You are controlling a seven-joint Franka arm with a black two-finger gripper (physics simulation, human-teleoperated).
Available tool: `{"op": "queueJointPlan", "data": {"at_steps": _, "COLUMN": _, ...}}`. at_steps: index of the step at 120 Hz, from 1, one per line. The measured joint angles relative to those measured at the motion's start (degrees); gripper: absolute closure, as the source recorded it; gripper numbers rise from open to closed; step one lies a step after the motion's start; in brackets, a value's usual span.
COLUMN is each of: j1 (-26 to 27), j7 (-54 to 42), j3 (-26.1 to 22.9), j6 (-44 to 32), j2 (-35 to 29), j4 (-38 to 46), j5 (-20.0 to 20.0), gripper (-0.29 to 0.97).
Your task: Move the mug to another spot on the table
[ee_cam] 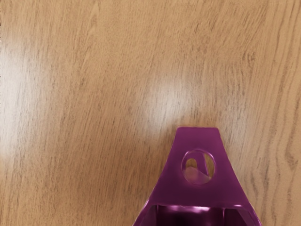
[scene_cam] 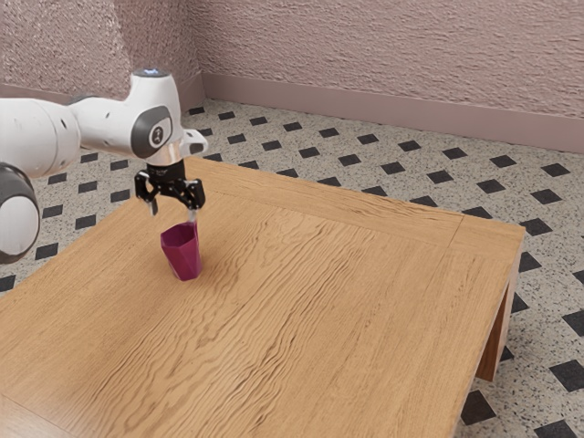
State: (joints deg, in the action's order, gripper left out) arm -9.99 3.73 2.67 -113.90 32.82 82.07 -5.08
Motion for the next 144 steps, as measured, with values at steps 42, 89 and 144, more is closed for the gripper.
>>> {"op": "queueJointPlan", "data": {"at_steps": 42, "j1": -0.95, "j7": -2.28, "j3": -1.38, "j6": -0.51, "j2": 7.5, "j4": -8.72, "j5": -0.22, "gripper": 0.0}}
{"op": "queueJointPlan", "data": {"at_steps": 89, "j1": -1.92, "j7": -3.8, "j3": -2.09, "j6": -0.3, "j2": 9.68, "j4": -9.59, "j5": 1.16, "gripper": 0.0}}
{"op": "queueJointPlan", "data": {"at_steps": 144, "j1": -1.94, "j7": -4.6, "j3": -2.67, "j6": -0.66, "j2": 10.4, "j4": -8.73, "j5": 1.33, "gripper": 0.0}}
